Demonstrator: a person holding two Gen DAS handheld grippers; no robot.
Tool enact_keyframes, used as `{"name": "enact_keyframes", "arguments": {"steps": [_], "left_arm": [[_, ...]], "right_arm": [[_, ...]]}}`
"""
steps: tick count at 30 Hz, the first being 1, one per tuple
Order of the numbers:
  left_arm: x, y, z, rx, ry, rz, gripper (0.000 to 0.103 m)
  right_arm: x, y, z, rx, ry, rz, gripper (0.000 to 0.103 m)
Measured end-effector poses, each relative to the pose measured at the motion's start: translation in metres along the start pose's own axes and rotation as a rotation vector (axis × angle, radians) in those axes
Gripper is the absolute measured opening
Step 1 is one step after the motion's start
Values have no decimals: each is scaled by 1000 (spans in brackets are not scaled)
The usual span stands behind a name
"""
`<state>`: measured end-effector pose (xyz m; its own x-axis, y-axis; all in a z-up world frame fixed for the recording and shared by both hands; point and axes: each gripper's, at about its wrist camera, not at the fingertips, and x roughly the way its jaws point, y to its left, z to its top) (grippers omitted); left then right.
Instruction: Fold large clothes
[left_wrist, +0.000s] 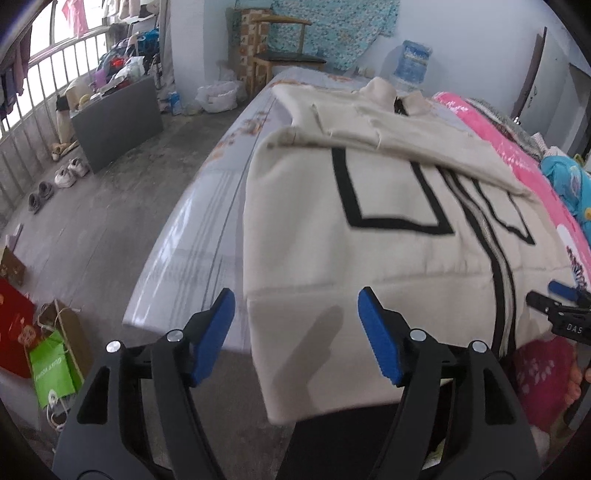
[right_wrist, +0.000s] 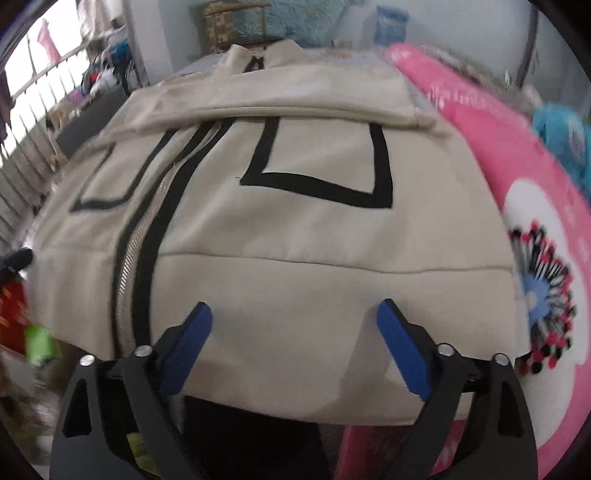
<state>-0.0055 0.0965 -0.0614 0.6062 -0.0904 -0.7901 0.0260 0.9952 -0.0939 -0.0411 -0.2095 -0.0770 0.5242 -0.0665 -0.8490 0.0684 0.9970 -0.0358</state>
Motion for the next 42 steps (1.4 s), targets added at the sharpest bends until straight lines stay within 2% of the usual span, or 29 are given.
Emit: {"name": "enact_keyframes", "arguments": {"steps": [6,14,26,30,37,42], "left_arm": [[-9,-1,-7,-9,-36,49,66],[-10,-21,-12,58,-46,86,66],[-15,-35,-20,68,-61,75,66],[-28,-24,-25,44,-75,46,66],[-57,18,-60,11,-61,-100,66],[-53,42,-77,-38,-37,-177,66]], "right_arm": [[2,-6,-7,55,-35,15,97],[2,-3,-7,88,-69,-6,97],[4,-2,0,127,-9,-20,97],[5,-4,3,115,18,-1,97],[1,-15,1,163,6,71,97],[0,-12,-5,146,-31,59,97]]}}
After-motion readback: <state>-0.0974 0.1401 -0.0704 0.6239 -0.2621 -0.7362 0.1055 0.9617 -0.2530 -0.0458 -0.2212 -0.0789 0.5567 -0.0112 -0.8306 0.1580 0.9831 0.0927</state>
